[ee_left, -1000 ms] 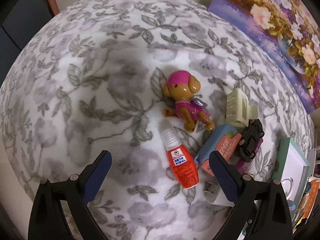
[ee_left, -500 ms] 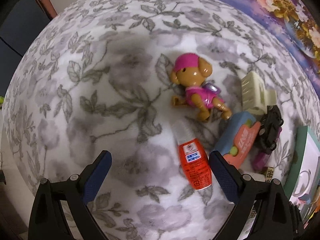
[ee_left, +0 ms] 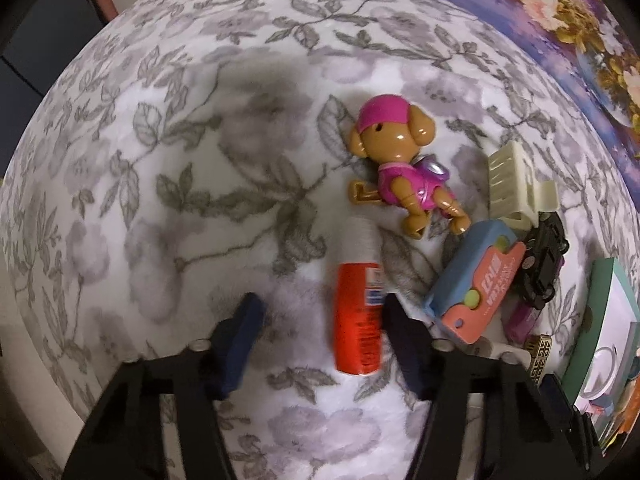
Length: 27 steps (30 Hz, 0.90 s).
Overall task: Organize rigid objects
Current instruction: 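Grasp the gold patterned box with the right tool while the left tool grasps the orange glue bottle, then carry the gold box and glue bottle into the teal tray and open both tools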
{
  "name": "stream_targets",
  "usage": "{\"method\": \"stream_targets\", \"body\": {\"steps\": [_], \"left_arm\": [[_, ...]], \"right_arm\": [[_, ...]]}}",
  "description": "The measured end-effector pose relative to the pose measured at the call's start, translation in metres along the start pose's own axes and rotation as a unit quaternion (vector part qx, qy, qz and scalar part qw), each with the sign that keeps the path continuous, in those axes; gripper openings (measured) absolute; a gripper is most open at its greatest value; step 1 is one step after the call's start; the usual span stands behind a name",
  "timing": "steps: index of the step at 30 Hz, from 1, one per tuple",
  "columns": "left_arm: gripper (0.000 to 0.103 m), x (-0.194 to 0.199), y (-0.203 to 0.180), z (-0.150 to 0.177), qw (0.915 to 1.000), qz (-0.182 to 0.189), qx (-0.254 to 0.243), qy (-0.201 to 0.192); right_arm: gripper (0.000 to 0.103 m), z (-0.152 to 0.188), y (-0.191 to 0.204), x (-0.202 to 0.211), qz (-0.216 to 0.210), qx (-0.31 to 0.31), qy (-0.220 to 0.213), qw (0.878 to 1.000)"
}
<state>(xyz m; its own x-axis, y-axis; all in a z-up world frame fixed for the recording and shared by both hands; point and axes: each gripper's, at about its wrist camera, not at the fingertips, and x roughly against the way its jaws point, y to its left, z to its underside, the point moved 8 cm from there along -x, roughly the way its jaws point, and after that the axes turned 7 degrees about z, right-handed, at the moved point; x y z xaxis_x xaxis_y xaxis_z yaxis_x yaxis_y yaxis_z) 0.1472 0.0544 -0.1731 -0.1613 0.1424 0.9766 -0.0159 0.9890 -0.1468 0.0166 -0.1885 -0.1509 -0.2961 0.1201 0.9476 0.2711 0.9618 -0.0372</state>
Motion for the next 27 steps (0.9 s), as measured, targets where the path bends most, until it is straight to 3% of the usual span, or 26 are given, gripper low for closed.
{"method": "stream_targets", "body": {"steps": [5, 9, 15, 21, 27], "left_arm": [[0.027, 0.001, -0.008, -0.003, 0.9999, 0.013, -0.004, -0.005], [0.026, 0.001, -0.009, -0.004, 0.9998, 0.022, 0.000, -0.006], [0.026, 0.020, -0.001, -0.013, 0.9994, 0.030, 0.002, -0.019], [0.026, 0.058, -0.003, -0.028, 0.9970, 0.040, 0.005, -0.067], [0.026, 0.098, -0.012, -0.036, 0.9918, 0.047, -0.001, -0.119]], "right_arm": [[0.036, -0.001, -0.010, 0.001, 0.002, -0.012, 0.000, 1.000], [0.024, -0.002, -0.019, -0.001, -0.003, -0.029, 0.002, 1.000], [0.022, -0.003, -0.026, 0.001, -0.016, -0.053, -0.001, 0.998], [0.022, -0.010, -0.032, 0.017, -0.041, -0.070, -0.017, 0.997], [0.022, -0.026, -0.047, 0.053, -0.077, -0.107, -0.062, 0.989]]}}
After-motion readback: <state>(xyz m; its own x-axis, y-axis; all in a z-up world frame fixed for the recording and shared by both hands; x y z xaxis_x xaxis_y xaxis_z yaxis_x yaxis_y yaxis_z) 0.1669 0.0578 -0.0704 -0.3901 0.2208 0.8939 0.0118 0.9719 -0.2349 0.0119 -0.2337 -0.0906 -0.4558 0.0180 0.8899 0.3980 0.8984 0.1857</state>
